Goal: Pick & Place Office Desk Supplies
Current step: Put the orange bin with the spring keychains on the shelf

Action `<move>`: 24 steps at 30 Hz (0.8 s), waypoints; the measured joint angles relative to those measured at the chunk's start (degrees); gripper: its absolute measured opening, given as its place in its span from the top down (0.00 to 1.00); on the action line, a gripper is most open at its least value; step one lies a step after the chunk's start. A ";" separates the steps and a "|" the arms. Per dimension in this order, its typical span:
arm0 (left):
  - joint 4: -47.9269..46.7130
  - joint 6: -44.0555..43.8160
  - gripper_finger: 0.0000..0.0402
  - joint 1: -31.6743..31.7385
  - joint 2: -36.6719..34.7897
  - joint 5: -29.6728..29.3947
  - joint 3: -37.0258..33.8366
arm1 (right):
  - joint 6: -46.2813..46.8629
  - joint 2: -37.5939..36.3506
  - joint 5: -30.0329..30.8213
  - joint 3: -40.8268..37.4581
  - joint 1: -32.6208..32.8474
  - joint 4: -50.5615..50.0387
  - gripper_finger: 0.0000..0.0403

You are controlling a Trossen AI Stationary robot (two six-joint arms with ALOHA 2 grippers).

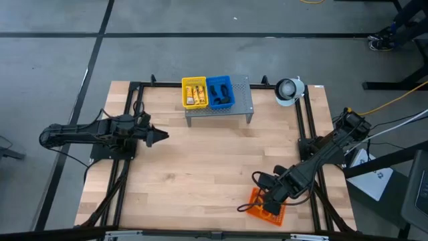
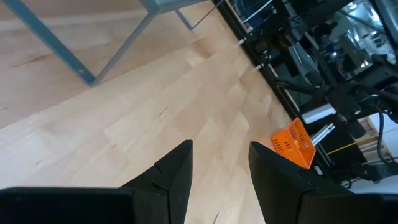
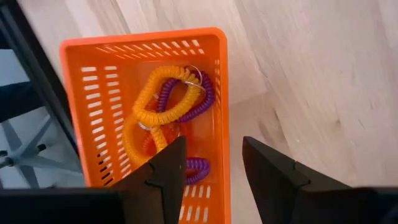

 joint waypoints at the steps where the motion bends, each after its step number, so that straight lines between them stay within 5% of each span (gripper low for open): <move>1: -0.25 0.00 0.61 0.00 0.00 0.00 0.00 | 0.00 0.21 0.15 0.00 -0.01 -0.02 0.61; 16: -1.39 0.15 0.61 0.00 0.02 0.03 -0.48 | 2.07 3.22 -3.38 -5.12 -0.12 3.37 0.61; 24: -2.35 0.85 0.61 0.00 0.02 0.03 -0.48 | 3.06 3.22 -4.28 -7.07 -0.24 10.52 0.73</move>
